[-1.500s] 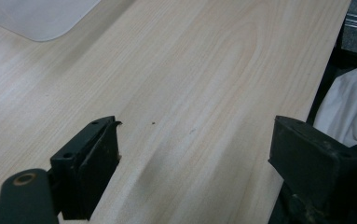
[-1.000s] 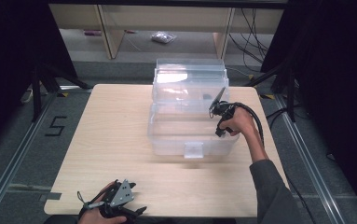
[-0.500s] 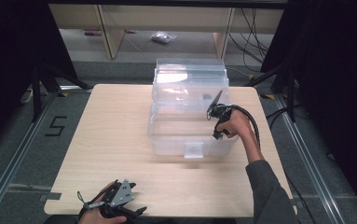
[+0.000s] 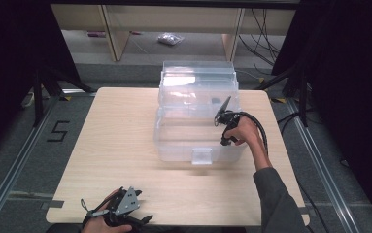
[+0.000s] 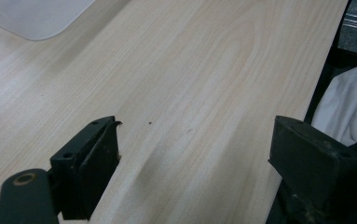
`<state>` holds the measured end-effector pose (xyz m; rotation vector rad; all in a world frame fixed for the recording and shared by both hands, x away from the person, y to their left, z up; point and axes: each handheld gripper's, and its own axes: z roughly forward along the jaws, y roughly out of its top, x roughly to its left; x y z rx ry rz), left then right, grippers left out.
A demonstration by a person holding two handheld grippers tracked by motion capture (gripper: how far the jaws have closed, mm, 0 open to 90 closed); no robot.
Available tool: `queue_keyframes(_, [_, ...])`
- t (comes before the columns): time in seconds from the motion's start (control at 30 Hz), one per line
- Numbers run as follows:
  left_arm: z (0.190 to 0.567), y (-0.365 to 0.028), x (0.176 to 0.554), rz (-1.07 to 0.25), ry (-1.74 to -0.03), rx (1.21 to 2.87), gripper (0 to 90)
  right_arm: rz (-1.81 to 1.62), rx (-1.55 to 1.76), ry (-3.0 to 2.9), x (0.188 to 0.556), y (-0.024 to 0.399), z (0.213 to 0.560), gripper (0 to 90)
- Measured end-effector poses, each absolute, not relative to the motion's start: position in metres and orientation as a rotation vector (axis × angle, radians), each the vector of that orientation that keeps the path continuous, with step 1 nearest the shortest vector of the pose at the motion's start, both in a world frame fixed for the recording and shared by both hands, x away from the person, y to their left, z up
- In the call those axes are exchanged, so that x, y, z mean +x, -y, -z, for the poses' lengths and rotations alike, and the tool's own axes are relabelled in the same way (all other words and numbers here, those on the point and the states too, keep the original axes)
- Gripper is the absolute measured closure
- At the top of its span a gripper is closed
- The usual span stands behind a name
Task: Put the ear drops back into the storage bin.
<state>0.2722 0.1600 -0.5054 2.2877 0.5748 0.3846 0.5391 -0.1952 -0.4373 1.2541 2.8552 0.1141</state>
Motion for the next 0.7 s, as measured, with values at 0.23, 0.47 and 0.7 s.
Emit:
queue_keyframes(0.23, [0.5054,-0.1598,0.2722,-0.384,-0.574,2.287,15.2,-0.080,1.243,-2.850,0.5411,0.1943,0.4429,60.1])
queue_keyframes(0.47, [0.5056,-0.1597,0.2722,-0.381,-0.575,2.287,15.2,-0.067,1.223,-2.865,0.5415,0.1956,0.4431,60.1])
queue_keyframes(0.7, [0.5055,-0.1598,0.2723,-0.383,-0.575,2.288,15.2,-0.058,1.220,-2.869,0.5415,0.1957,0.4432,60.0])
